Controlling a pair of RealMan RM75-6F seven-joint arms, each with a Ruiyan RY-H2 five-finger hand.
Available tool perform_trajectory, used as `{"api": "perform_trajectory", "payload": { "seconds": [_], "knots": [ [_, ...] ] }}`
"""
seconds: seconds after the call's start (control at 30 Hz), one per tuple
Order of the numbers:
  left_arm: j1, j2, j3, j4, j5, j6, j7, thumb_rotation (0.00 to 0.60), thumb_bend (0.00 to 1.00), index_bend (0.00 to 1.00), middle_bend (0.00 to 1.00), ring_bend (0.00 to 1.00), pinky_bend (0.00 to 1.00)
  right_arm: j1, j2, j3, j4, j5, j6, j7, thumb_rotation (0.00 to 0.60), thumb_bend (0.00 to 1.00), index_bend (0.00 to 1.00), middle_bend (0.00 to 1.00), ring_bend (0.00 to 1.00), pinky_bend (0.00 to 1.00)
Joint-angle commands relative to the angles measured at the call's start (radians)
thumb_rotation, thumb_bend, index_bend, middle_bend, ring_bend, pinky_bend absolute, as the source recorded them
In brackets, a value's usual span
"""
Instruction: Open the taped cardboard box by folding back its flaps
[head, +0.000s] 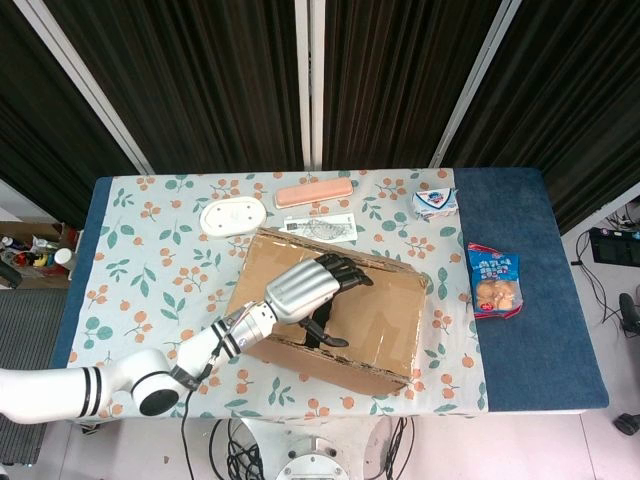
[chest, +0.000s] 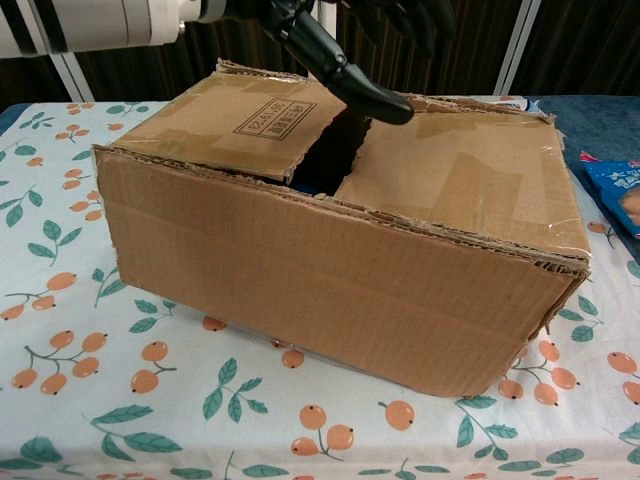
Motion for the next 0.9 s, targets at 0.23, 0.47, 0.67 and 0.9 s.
{"api": "perform_trajectory", "payload": {
  "seconds": [0.23,0.47,0.67,0.9],
  "knots": [
    [-0.047,-0.016,0.061,0.086,0.146,-0.027,-0.09,0.299,0.0,0.33,0.33,0.14,0.2,-0.008,-0.011,0.006,0.014,-0.012,0.013,0.024,0.6,0.21,0.0,0.0,0.0,0.0],
    [-0.072,-0.012,0.088,0.13,0.189,-0.036,-0.137,0.281,0.0,0.35,0.34,0.14,0.2,-0.007,-0.018,0.01,0.017,-0.023,0.015,0.026,0.6,0.2,0.0,0.0,0.0,0.0],
    [-0.084,-0.019,0.117,0.189,0.22,-0.021,-0.08,0.268,0.0,0.36,0.34,0.13,0.19,-0.008,-0.025,0.014,0.02,-0.025,0.015,0.028,0.6,0.2,0.0,0.0,0.0,0.0],
    [-0.086,0.038,0.138,0.18,0.218,-0.029,-0.017,0.18,0.0,0.39,0.36,0.13,0.19,-0.013,-0.034,0.025,0.034,-0.011,0.021,0.048,0.6,0.19,0.0,0.0,0.0,0.0]
  ]
}}
